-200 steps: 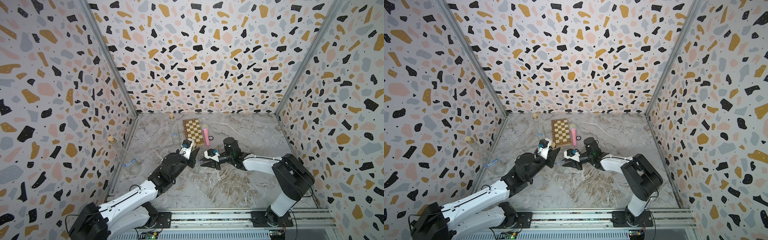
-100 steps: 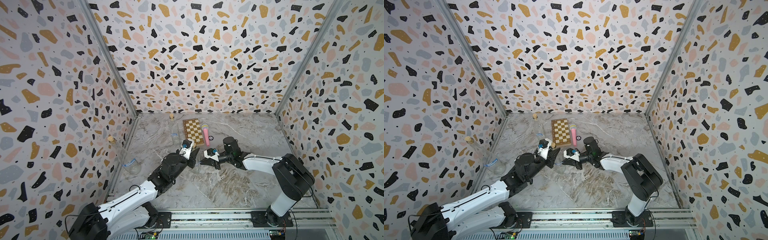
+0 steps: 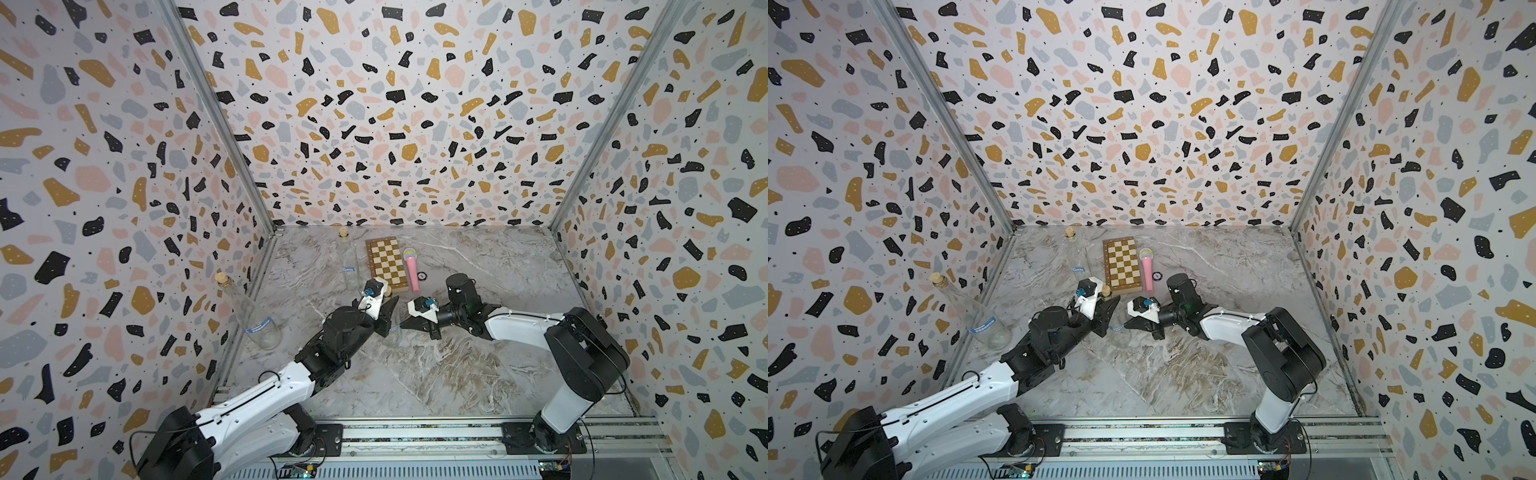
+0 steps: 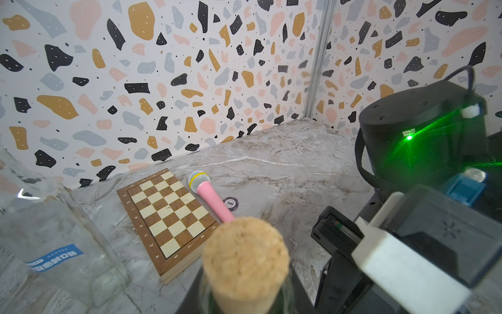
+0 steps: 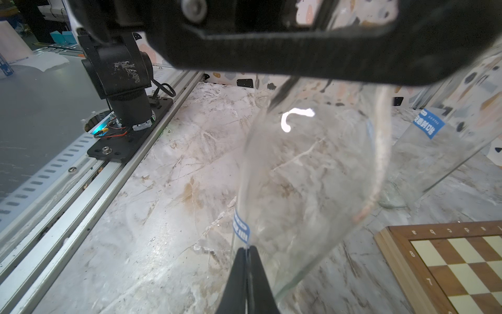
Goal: Remove the label from the bottle
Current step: Tear open the label from the bottle.
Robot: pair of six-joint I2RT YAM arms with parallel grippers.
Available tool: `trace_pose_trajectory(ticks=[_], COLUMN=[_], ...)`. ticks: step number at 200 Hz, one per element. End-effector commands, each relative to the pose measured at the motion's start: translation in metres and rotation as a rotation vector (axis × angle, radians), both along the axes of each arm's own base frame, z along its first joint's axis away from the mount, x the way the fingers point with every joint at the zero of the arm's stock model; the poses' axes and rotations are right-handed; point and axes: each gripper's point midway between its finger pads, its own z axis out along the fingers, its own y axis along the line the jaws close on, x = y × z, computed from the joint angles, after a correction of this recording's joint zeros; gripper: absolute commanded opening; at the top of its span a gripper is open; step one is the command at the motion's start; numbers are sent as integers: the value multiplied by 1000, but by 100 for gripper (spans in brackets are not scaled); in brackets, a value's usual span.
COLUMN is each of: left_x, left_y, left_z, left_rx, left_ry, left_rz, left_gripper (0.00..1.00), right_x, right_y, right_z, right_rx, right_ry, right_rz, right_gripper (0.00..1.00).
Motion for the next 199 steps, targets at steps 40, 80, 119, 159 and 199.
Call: trace_pose_trajectory(ticks=[40,80,119,159,199], left_x=[-4,-4,-3,-2,-2], left_y=[-2,-1,-1,-2,-2], left_z=[10,10,9,7,6], left_rx=[-43,-40,-38,-35,-34], left_ry=[-26,-27,-27,-24,-22], left_rz=[-13,-12,-10,-9,-10], left_gripper=[0,0,0,0,0], right_x=[3,1,-1,-5,-7], right_y=[2,2,1,1,0], right_z=[8,7,7,6,6], right_rx=[2,-3,-7,-13,-15], right_ry=[-2,3,4,6,5], right_rz=[7,12,16,22,20], right_gripper=[5,4,4,3,3])
